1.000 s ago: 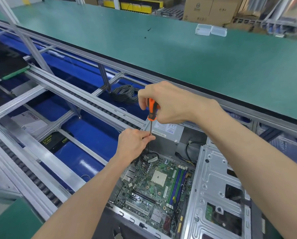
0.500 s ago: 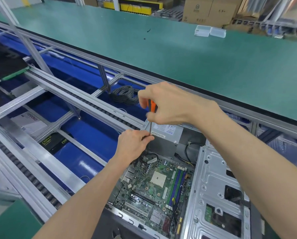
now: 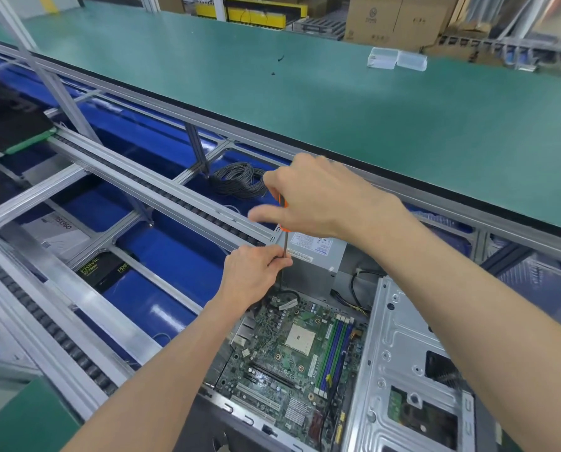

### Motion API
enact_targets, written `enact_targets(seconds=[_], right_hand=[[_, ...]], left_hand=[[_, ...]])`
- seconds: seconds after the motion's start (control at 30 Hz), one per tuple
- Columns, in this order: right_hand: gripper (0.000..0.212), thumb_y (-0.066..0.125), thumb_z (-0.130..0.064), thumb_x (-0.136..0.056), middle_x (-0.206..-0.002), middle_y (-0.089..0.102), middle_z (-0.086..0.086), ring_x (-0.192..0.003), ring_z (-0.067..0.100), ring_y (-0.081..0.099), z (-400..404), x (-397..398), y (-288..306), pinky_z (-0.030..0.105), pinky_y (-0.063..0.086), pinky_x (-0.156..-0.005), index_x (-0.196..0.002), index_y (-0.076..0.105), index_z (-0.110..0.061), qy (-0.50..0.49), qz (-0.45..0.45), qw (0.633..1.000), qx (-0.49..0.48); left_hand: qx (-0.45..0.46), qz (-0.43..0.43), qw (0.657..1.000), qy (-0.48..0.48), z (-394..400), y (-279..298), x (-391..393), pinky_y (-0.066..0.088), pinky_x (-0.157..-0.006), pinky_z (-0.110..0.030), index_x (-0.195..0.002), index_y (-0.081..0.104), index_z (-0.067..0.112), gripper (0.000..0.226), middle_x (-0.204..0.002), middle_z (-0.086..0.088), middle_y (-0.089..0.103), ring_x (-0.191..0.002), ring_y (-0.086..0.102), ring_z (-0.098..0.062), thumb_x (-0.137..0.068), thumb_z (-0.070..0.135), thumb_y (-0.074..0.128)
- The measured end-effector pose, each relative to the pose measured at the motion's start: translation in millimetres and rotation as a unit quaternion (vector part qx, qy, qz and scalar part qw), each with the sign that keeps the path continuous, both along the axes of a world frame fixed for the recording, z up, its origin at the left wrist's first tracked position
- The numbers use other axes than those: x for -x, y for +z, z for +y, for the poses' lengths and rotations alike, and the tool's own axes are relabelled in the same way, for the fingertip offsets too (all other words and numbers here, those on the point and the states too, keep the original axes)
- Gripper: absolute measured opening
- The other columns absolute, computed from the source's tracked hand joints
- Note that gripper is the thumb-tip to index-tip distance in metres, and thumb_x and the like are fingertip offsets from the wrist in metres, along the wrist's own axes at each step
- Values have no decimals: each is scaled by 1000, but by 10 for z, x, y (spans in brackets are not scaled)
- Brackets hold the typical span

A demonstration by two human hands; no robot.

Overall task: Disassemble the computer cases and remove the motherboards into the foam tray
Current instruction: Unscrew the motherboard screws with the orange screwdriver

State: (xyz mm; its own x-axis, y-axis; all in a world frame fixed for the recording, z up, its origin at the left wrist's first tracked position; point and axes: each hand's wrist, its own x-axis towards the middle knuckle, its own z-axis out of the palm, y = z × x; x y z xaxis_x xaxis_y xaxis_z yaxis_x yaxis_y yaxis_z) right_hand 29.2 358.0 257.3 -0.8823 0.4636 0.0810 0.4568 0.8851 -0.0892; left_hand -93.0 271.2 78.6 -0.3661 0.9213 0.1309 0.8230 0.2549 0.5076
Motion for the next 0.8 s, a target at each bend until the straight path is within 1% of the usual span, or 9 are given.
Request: enact_targets(seconds=[0.07,0.17,0.23,0.37,0.43,0.53,0.63,0.7,0.8], right_hand=[[39,50,-53,-98,-69,31,-1,-57,19,32,-26,32,-18,35,28,-57,-82,47,-18,-11,1,999,-30],[6,57,-19,-88,-76,52,2,-78,29,54,-8,32,-15,35,40,-62,-90,61,-15,59,-2,998,-13],[25,58,-5,-76,-88,57,-4,-82,19,52,22,-26,29,33,44,-66,-96,65,-19,99,-16,994,50],[17,66,-34,-81,-80,50,-7,-75,21,52,31,-81,12,38,49,-68,-92,59,-23,62,21,996,57],[44,52,-63,-91,-70,38,-4,-64,25,42,-10,-38,-23,37,39,-61,-81,47,-21,-6,9,1000,-24],[37,48,-47,-100,-68,28,0,-67,30,37,-63,39,-30,35,30,-56,-80,42,-16,-17,2,998,-67],[6,56,-14,-87,-77,54,1,-83,28,53,0,27,-10,34,38,-60,-89,61,-15,64,-7,998,-13],[30,57,-3,-76,-88,60,-4,-84,17,54,48,-41,56,31,43,-67,-98,68,-20,93,-17,993,71],[26,63,-19,-77,-93,56,-4,-86,20,56,45,-80,55,35,48,-72,-101,63,-27,70,8,992,100]], left_hand=[[3,4,1000,-3,2,0,-2,50,-69,-36,-93,73,36,16,-64,5,64,-76,62,-24,-93,47,62],[8,12,1000,-10,-6,-8,1,49,-67,-35,-93,74,35,19,-58,6,59,-74,60,-24,-94,48,60],[2,15,1000,-10,-7,-17,9,42,-62,-33,-91,75,34,19,-51,10,50,-70,57,-22,-94,47,62],[6,27,999,-19,7,-16,8,49,-67,-35,-94,76,36,22,-59,6,62,-75,62,-25,-94,50,59],[6,24,1000,-13,10,-13,11,52,-71,-38,-95,76,37,21,-62,3,65,-76,63,-27,-93,51,60],[4,27,1000,-10,4,-25,1,52,-71,-37,-94,76,36,22,-62,4,65,-78,63,-26,-93,51,61],[10,31,999,-7,5,-28,-1,47,-66,-33,-91,76,34,22,-53,10,53,-77,63,-24,-93,50,61],[10,31,999,-7,11,-32,8,46,-65,-32,-92,76,34,22,-57,9,57,-78,63,-24,-93,50,61],[12,38,999,-7,18,-31,14,51,-72,-36,-97,76,36,23,-69,3,69,-81,65,-26,-94,51,59]])
